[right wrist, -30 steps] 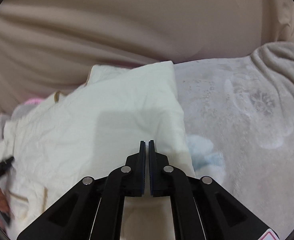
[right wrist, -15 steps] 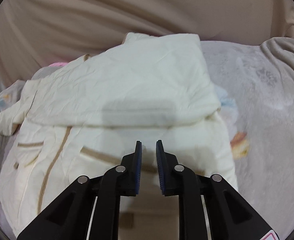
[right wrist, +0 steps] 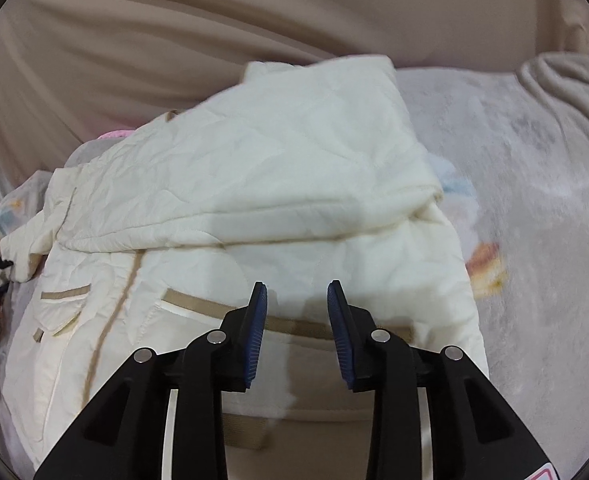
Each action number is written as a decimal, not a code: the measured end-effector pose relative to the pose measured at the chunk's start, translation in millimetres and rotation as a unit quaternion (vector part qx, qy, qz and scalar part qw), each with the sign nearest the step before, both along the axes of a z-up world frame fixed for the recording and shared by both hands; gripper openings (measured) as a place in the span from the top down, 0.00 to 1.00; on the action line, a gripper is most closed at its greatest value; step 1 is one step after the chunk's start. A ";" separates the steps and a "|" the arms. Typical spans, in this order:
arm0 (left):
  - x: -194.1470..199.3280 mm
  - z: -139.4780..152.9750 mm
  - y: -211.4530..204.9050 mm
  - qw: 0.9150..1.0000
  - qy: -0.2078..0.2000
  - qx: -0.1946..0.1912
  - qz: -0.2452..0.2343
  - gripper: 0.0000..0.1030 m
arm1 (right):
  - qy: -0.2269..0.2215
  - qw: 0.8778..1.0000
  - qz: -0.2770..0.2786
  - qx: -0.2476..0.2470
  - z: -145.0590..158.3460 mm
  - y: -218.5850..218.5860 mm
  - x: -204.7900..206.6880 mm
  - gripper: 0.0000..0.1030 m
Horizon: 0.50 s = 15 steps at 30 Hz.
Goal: Fold large clothes
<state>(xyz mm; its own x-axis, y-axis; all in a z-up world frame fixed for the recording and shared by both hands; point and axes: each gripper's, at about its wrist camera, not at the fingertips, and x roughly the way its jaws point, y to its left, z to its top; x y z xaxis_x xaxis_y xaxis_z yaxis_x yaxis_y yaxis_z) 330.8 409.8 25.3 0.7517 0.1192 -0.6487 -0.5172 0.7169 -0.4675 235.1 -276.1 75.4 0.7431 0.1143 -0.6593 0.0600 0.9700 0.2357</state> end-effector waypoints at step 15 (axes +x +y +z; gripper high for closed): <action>-40.7 221.9 -252.6 0.926 -0.217 0.157 -0.266 0.95 | 0.003 1.000 0.008 0.015 -12.8 6.0 3.8 0.59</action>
